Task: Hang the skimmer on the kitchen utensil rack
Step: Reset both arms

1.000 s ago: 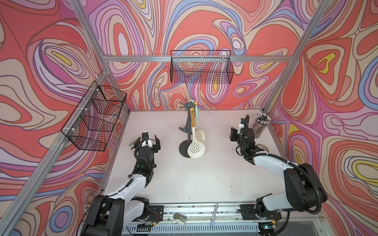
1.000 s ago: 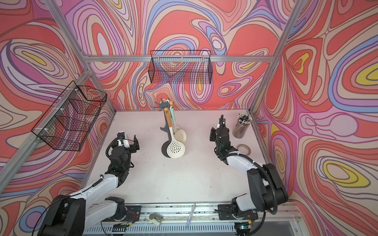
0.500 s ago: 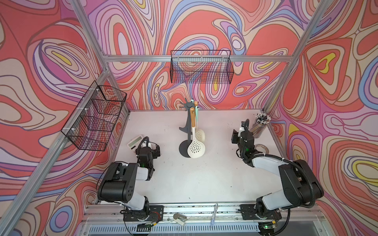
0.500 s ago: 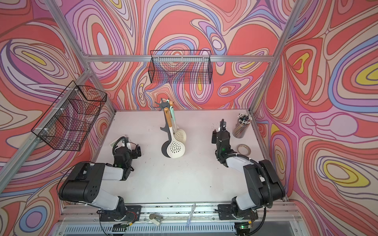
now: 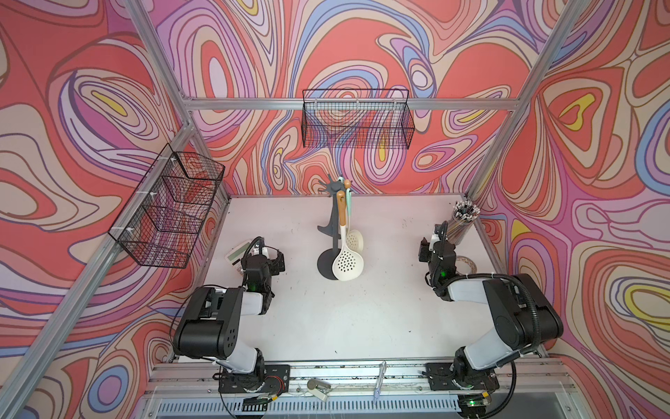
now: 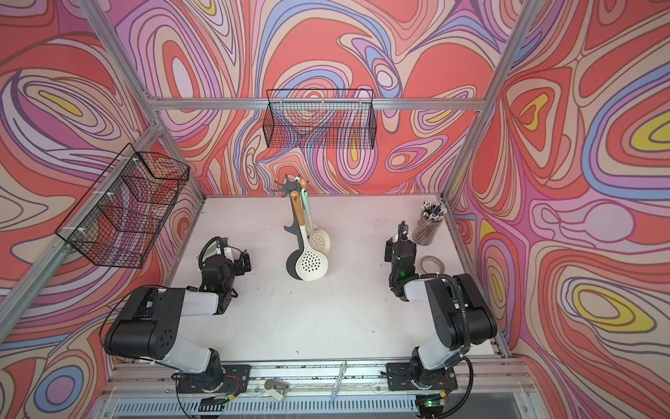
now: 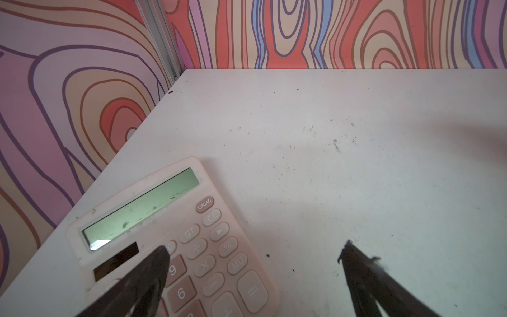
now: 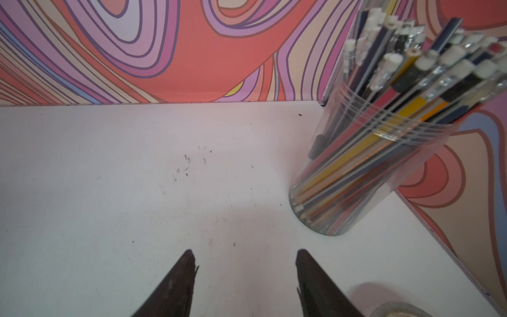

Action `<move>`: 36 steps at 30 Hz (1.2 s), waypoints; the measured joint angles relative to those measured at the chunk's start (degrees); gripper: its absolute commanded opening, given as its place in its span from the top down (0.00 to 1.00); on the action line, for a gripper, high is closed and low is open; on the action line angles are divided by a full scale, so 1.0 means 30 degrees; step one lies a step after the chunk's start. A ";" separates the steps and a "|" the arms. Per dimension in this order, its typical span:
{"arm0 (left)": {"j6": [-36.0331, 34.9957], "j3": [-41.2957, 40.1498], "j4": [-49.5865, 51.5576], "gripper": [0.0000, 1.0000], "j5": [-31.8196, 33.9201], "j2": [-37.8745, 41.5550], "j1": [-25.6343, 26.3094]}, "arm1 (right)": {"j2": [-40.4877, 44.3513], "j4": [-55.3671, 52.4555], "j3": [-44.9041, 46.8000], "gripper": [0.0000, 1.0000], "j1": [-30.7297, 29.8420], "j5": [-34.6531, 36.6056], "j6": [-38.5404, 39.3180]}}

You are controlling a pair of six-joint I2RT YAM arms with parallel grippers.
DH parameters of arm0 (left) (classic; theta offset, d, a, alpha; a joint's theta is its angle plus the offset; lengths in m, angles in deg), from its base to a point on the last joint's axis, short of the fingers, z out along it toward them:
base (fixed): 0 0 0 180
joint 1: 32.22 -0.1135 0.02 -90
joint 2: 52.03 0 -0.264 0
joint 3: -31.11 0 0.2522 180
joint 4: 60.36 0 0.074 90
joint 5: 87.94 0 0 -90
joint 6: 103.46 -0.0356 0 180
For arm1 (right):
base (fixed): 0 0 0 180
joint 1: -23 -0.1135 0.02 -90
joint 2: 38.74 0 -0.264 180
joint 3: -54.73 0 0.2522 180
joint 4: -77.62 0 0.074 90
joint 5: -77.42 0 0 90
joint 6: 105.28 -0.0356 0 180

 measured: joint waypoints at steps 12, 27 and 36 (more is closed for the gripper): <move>0.0000 0.0000 0.0000 0.00 0.0000 0.0000 0.0000 | -0.1909 0.5501 0.2441 0.02 0.1683 -0.2579 -0.0801; 0.0000 0.0000 0.0000 0.00 0.0007 0.0000 0.0000 | -0.1931 0.6754 0.2448 0.02 0.1676 -0.2718 -0.0794; 0.0000 0.0000 0.0000 0.00 0.0007 0.0000 0.0000 | -0.1931 0.6761 0.2448 0.02 0.1639 -0.2718 -0.0780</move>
